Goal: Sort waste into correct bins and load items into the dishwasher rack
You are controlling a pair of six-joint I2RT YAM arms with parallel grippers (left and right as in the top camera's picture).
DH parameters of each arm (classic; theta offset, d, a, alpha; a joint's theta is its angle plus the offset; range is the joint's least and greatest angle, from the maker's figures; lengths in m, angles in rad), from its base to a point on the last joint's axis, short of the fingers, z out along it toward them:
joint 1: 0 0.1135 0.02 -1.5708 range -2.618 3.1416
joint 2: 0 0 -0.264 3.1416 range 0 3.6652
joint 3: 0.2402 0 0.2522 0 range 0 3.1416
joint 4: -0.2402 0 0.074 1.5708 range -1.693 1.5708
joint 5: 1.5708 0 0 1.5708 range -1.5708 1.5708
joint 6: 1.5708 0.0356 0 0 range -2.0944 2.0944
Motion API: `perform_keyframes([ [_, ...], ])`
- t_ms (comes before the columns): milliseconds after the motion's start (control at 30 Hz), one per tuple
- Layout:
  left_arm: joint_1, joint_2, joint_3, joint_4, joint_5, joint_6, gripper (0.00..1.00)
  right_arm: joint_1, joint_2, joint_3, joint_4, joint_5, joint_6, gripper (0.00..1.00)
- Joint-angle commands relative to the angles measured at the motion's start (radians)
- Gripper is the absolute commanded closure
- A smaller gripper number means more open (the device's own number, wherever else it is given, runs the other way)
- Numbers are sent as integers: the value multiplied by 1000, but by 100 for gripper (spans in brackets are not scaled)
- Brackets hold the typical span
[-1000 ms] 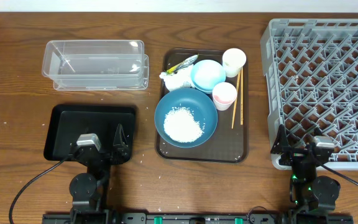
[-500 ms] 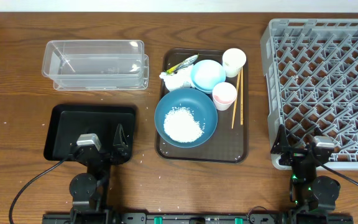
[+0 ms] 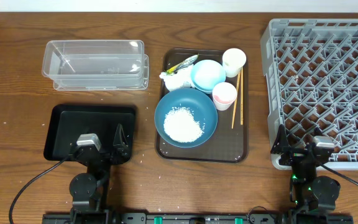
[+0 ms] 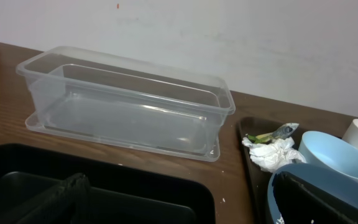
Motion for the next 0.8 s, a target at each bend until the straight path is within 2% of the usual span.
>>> perform_keyframes([
  [0,8,-8,-15,-28,91,-109,4,26,-5,-1,-4,-6,7,1],
  [100,8,-8,-15,-14,290,-325,3,26,-5,-1,-4,-6,7,1],
  [233,8,-8,-15,-13,372,-406,4,26,-5,-1,-4,-6,7,1],
  [300,8,-8,-15,-10,465,-442,4,26,-5,-1,-4,-6,7,1],
  [433,8,-8,-15,11,567,-616,3,26,-5,-1,-4,-6,7,1],
  [633,8,-8,-15,12,723,-657,3,26,-5,-1,-4,-6,7,1],
  [767,8,-8,-8,12,668,-657,4,26,-5,-1,-4,-6,7,1],
])
